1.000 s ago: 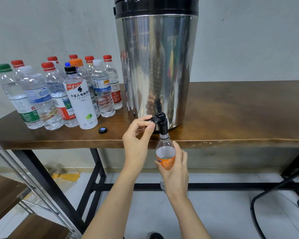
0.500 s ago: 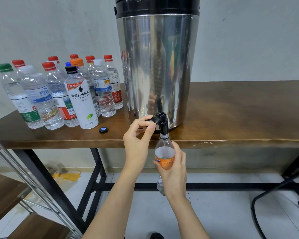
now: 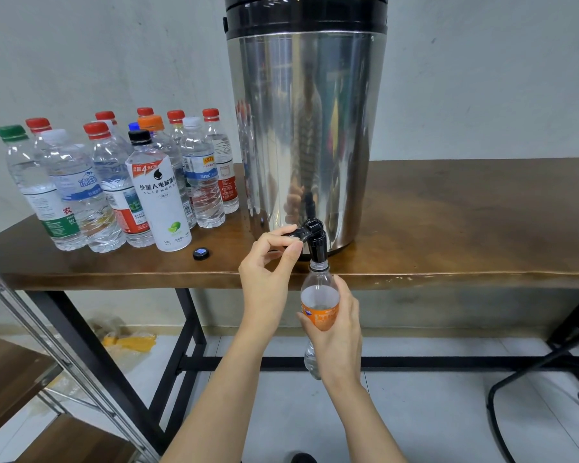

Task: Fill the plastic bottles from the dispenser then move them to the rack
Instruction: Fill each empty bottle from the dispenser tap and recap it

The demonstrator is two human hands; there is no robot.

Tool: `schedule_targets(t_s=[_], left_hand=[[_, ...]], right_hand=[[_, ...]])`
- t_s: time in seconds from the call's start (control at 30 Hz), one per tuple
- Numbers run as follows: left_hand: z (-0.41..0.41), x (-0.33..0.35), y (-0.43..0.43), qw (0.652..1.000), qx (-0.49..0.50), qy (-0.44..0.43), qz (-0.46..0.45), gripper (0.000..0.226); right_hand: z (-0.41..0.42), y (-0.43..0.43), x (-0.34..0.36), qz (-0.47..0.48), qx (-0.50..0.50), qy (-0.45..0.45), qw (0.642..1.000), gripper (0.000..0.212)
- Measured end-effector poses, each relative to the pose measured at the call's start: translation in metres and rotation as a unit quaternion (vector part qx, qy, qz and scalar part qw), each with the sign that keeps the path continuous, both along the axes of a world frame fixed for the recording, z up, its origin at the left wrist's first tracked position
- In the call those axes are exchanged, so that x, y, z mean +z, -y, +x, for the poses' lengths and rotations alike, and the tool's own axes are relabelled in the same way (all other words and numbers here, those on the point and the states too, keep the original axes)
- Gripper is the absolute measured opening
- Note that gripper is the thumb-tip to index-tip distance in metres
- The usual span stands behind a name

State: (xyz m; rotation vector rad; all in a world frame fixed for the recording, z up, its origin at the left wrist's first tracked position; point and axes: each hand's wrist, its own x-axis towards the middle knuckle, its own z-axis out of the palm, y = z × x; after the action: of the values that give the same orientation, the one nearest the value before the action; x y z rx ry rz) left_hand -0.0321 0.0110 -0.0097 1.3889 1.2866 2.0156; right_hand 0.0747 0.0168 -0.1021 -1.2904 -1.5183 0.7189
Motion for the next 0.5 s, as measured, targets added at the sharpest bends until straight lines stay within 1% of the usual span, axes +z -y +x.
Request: schedule_targets(t_s=[0.33,0.5], left_hand=[[0.0011,0.0008,0.0004,1.0,0.0,0.007,-0.001,0.018],[0.0007,-0.0001,-0.0001,1.0,-0.002,0.01,-0.003,0.023]], right_hand=[[0.0011,-0.0017,-0.0015,0.006,0.005,-0.01,1.0,0.084],[0.001,-0.0023,-0.0021,0.004,0.006,-0.018,1.0,0.084]])
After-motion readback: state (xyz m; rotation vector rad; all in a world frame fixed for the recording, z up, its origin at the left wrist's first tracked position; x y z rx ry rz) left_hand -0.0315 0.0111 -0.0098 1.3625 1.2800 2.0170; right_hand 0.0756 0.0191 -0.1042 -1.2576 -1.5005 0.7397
